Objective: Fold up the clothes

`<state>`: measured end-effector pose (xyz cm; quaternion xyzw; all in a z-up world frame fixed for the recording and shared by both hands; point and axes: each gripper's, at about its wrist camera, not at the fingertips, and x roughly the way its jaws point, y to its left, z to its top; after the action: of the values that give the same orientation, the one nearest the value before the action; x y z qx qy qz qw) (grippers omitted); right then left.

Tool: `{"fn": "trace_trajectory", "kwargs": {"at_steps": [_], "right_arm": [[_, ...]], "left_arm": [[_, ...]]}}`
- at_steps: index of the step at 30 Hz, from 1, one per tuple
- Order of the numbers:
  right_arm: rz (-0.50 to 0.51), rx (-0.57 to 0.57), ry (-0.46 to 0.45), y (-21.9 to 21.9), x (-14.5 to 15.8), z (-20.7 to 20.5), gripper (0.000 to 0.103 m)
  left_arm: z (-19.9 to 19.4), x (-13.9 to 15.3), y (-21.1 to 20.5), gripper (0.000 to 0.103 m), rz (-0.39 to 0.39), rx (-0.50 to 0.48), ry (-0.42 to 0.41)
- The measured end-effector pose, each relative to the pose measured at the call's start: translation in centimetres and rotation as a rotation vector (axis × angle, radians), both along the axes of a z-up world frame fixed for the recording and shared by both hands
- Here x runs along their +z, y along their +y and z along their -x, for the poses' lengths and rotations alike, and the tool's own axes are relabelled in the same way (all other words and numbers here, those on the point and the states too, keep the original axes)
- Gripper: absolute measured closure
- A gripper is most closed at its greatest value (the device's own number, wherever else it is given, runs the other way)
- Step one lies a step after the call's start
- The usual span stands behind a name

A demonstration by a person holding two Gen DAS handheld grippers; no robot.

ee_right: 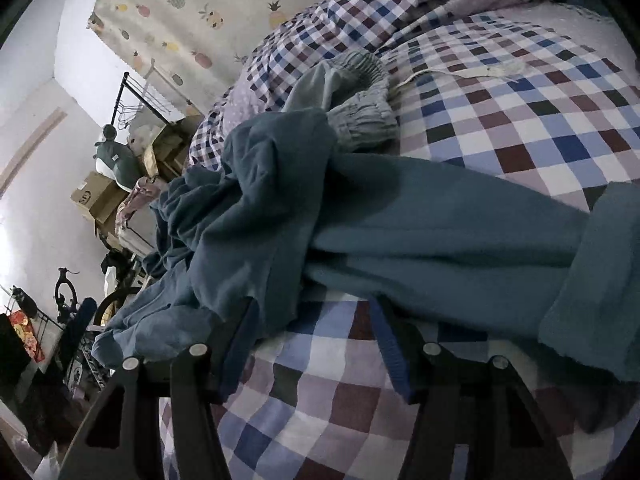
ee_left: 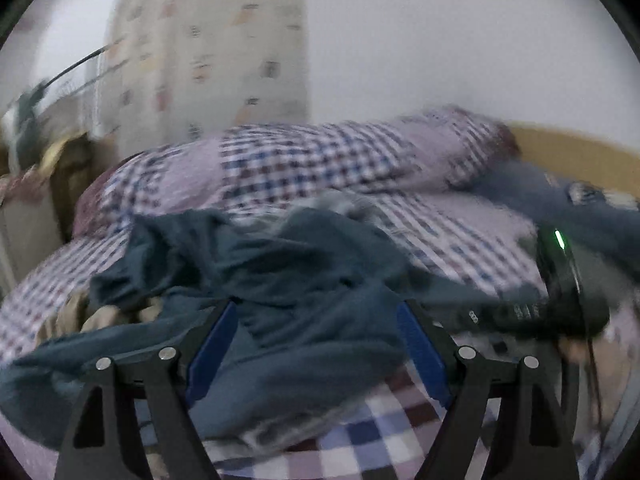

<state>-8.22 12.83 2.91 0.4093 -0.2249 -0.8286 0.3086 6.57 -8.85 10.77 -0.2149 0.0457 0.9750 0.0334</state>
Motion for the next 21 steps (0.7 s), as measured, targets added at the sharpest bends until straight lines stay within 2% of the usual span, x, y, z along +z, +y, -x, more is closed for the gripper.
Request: {"fn": "trace_trajectory", "kwargs": {"at_steps": [4, 8, 12, 13, 15, 17, 20, 21], "right_arm": [[0.024, -0.006, -0.006, 0.4, -0.2, 0.0, 0.041], [0.04, -0.01, -0.01, 0.7, -0.3, 0.0, 0.041], [0.058, -0.015, -0.018, 1.0, -0.4, 0.1, 0.041], [0.062, -0.015, -0.021, 1.1, -0.5, 0.1, 0.041], [0.068, -0.016, -0.025, 1.3, -0.5, 0.1, 0.041], [0.069, -0.017, -0.026, 1.4, -0.5, 0.1, 0.041], [0.069, -0.018, -0.026, 1.5, -0.6, 0.0, 0.041], [0.069, -0.019, -0.027, 1.6, -0.6, 0.0, 0.041]], "left_arm": [[0.4, -2.0, 4.2, 0.018, 0.195, -0.093, -0.027], [1.4, -4.1, 6.9, 0.018, 0.326, -0.11, -0.056], [2.4, -5.7, 8.3, 0.022, 0.409, -0.112, -0.092], [2.6, -6.1, 8.5, 0.026, 0.423, -0.111, -0.107], [3.2, -6.9, 8.6, 0.042, 0.448, -0.101, -0.143], [3.5, -7.0, 8.2, 0.078, 0.436, -0.082, -0.158], [3.8, -6.7, 7.2, 0.097, 0.393, -0.05, -0.167], [3.7, -6.2, 6.6, 0.099, 0.357, -0.039, -0.152]]}}
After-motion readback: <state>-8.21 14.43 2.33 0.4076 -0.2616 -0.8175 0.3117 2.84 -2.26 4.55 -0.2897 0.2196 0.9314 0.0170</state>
